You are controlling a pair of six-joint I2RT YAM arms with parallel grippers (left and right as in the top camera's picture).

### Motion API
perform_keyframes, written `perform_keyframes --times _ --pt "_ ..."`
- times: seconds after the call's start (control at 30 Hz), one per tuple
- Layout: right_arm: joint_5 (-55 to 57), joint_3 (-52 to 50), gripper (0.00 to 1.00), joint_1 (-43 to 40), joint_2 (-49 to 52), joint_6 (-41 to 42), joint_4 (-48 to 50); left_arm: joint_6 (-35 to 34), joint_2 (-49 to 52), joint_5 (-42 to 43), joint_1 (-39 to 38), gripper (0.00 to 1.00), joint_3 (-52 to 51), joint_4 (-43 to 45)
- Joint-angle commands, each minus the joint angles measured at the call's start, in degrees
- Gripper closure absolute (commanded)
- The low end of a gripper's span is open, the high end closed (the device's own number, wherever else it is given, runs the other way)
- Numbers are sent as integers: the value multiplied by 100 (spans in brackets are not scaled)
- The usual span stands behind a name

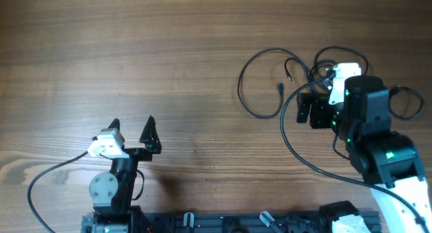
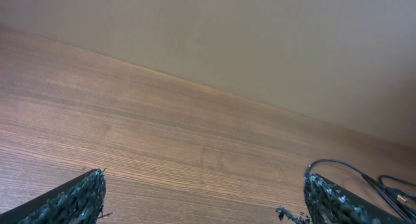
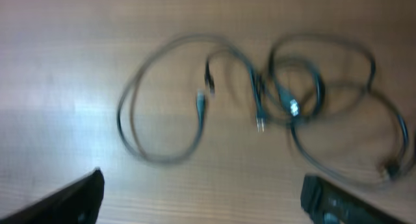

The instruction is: Untangle cables

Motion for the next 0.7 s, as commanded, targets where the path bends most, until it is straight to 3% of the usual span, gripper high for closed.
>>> perform_keyframes --times 0.0,0.23,0.3,0.4,0.67 --pt "-57 -562 0 24 -284 -2 1217 138 -50 68 42 0 -17 -42" --pt "-828 -2769 0 24 -1137 -20 6054 138 -50 68 42 0 -17 -42" --pt "-822 -3263 0 22 -1445 -28 6782 138 -50 68 42 0 -17 -42" --pt "-592 -3845 0 22 -1954 -343 7287 138 -50 68 42 0 -17 -42" --pt "-199 -4951 0 13 -3626 -1069 7154 136 -50 68 42 0 -17 -42"
